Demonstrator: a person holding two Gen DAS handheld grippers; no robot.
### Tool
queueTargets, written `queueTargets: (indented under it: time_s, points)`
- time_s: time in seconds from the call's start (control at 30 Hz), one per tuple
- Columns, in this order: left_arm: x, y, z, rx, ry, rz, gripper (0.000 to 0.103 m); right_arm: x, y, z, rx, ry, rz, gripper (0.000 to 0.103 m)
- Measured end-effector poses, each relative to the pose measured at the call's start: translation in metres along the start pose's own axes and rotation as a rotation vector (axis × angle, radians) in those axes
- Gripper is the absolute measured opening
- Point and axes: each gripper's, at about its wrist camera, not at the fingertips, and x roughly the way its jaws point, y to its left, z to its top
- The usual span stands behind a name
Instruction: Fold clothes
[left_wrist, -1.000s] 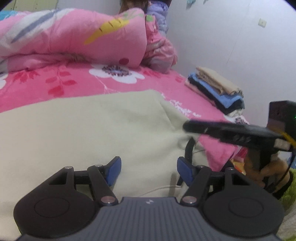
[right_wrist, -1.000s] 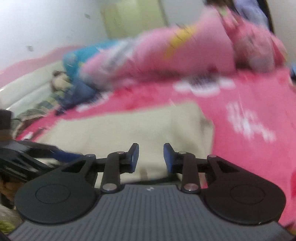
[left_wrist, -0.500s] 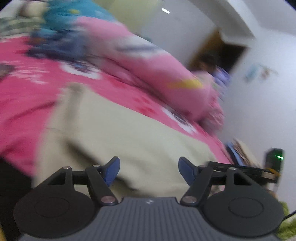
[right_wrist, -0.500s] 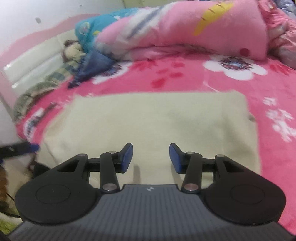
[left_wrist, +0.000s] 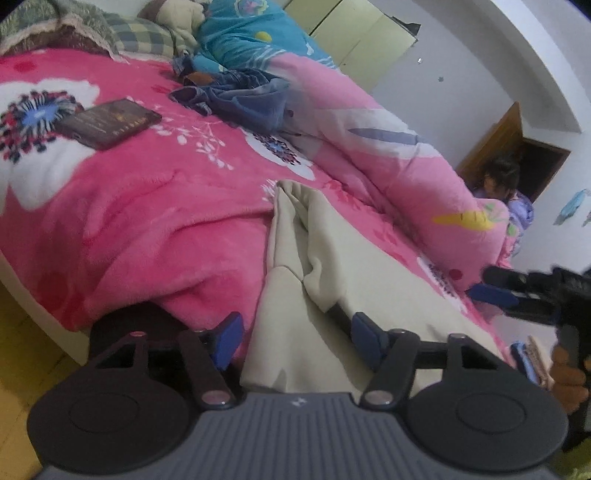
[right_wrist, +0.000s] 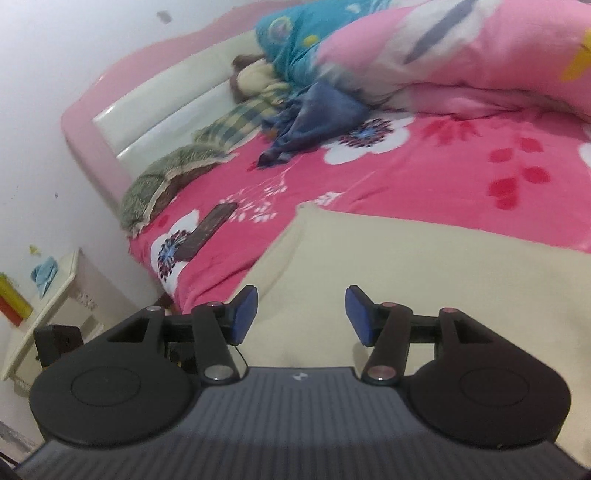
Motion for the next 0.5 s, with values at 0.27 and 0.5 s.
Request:
queueTargets:
  time_s: [0.27,0.5]
  points:
    - [0.017,0.002,-0.001,0.037,0.037,-0.032,0.051,0.075,0.025,0.068,-0.005,0.158,0.054,0.061]
    - [0.018,0.013,0.0,-0.011,0.051,-0.051,0.038,0.165,0.036,0.103,-0.013,0.384,-0.066,0.07]
